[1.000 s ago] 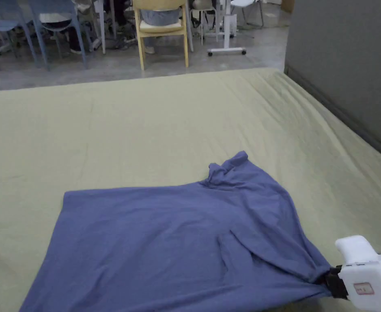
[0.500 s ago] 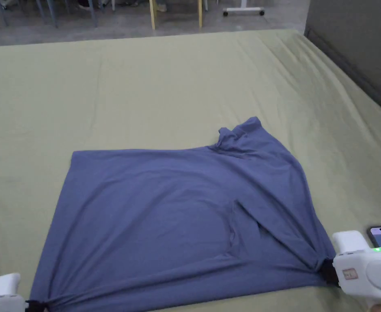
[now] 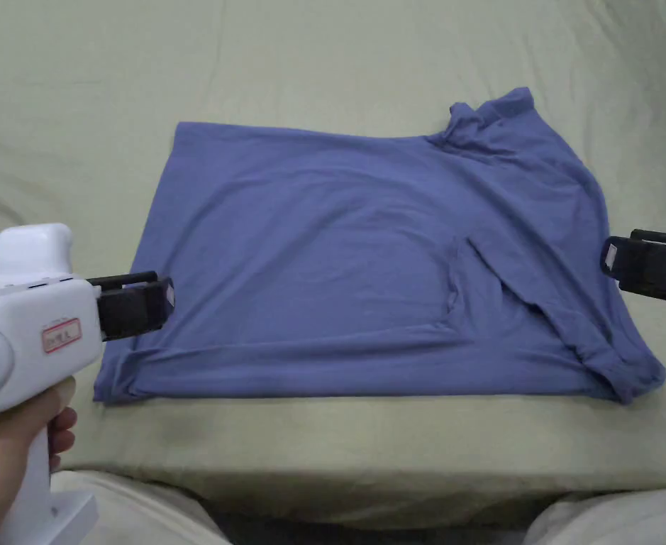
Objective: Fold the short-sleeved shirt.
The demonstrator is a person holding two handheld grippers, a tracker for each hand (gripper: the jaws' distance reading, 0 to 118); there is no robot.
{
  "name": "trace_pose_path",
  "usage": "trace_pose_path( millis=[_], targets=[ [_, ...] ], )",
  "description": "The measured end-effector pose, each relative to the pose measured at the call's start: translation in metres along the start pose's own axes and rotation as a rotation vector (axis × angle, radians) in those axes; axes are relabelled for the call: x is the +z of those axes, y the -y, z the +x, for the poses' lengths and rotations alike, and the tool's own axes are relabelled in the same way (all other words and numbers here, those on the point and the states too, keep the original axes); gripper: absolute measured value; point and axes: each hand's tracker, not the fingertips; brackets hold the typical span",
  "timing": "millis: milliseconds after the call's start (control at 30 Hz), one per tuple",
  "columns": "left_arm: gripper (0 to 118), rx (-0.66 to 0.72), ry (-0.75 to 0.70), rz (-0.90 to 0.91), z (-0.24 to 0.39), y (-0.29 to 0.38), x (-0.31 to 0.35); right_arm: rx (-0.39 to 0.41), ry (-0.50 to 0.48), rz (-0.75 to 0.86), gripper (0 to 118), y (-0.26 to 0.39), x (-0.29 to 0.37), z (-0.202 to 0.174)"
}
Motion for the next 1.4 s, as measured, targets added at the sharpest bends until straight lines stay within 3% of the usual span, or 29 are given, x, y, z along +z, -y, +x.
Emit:
trace_pose_path(
  millis=[33, 67, 100, 167, 200, 233, 267, 300, 433, 533, 633, 700, 733, 767, 833, 867, 933, 1000, 1067, 1200, 1267, 1300, 1333, 1400],
  targets=[
    [0, 0.022, 0.031, -0.034, 0.001, 0.004, -0.006, 0.054, 0.017, 0.013, 2, 0.004, -0.003, -0.01],
    [0, 0.061, 0.059, -0.068, 0.003, 0.009, -0.011, 0.082, 0.028, -0.015, 2, 0.008, -0.013, -0.011],
    [0, 0.057, 0.004, -0.064, 0.002, 0.015, -0.01, 0.059, 0.028, -0.016, 2, 0.015, -0.018, -0.012],
    [0, 0.062, 0.061, -0.076, -0.003, 0.02, -0.019, 0.028, -0.057, -0.04, 2, 0.021, -0.025, -0.005],
    [0, 0.062, 0.057, -0.078, -0.006, 0.022, -0.022, 0.013, -0.053, -0.04, 2, 0.017, -0.025, -0.007],
    [6, 0.05, 0.026, -0.114, -0.011, 0.015, -0.032, 0.01, -0.05, -0.04, 2, 0.018, -0.028, -0.004],
    [73, 0.006, -0.032, -0.143, -0.016, 0.017, -0.042, 0.017, -0.042, -0.043, 2, 0.02, -0.032, 0.001],
    [118, -0.018, -0.072, -0.21, -0.02, 0.02, -0.055, 0.024, -0.031, -0.047, 2, 0.021, -0.035, 0.006],
    [118, -0.037, -0.169, -0.323, -0.047, 0.04, -0.084, 0.046, 0.019, -0.08, 2, 0.023, -0.035, 0.017],
    [118, -0.022, -0.155, -0.359, -0.038, 0.053, -0.09, 0.038, 0.048, -0.117, 2, 0.029, -0.037, 0.035],
    [107, 0.012, -0.133, -0.327, -0.035, 0.054, -0.088, 0.021, 0.086, -0.175, 2, 0.039, -0.044, 0.055],
    [76, -0.006, -0.125, -0.317, -0.027, 0.046, -0.081, 0.022, 0.11, -0.206, 2, 0.046, -0.052, 0.063],
    [50, -0.024, -0.123, -0.306, -0.025, 0.044, -0.081, 0.018, 0.112, -0.219, 2, 0.049, -0.053, 0.071],
    [5, -0.022, -0.053, -0.287, -0.02, 0.041, -0.08, 0.016, 0.112, -0.234, 2, 0.052, -0.057, 0.074],
    [5, 0.0, -0.01, -0.242, -0.014, 0.037, -0.078, 0.008, 0.106, -0.251, 2, 0.06, -0.064, 0.078],
    [5, 0.007, -0.022, -0.263, -0.013, 0.035, -0.078, -0.007, 0.082, -0.261, 22, 0.062, -0.063, 0.083],
    [5, 0.043, 0.02, -0.249, -0.021, 0.037, -0.075, -0.11, -0.032, -0.278, 118, 0.067, -0.069, 0.091],
    [5, 0.12, 0.056, -0.245, -0.032, 0.037, -0.074, -0.183, -0.09, -0.328, 113, 0.073, -0.075, 0.096],
    [5, 0.136, 0.048, -0.232, -0.037, 0.037, -0.07, -0.219, -0.171, -0.275, 114, 0.086, -0.085, 0.097],
    [5, 0.185, 0.092, -0.227, -0.047, 0.038, -0.067, -0.254, -0.11, -0.363, 118, 0.088, -0.091, 0.097],
    [5, 0.201, 0.1, -0.23, -0.052, 0.04, -0.069, -0.291, -0.123, -0.353, 110, 0.095, -0.102, 0.104],
    [5, 0.218, 0.11, -0.236, -0.052, 0.04, -0.07, -0.318, -0.123, -0.36, 97, 0.095, -0.106, 0.106],
    [5, 0.231, 0.113, -0.239, -0.054, 0.042, -0.071, -0.309, -0.016, -0.356, 82, 0.092, -0.104, 0.105],
    [5, 0.267, 0.124, -0.235, -0.057, 0.044, -0.072, -0.294, 0.021, -0.304, 11, 0.086, -0.086, 0.098]
  ],
)
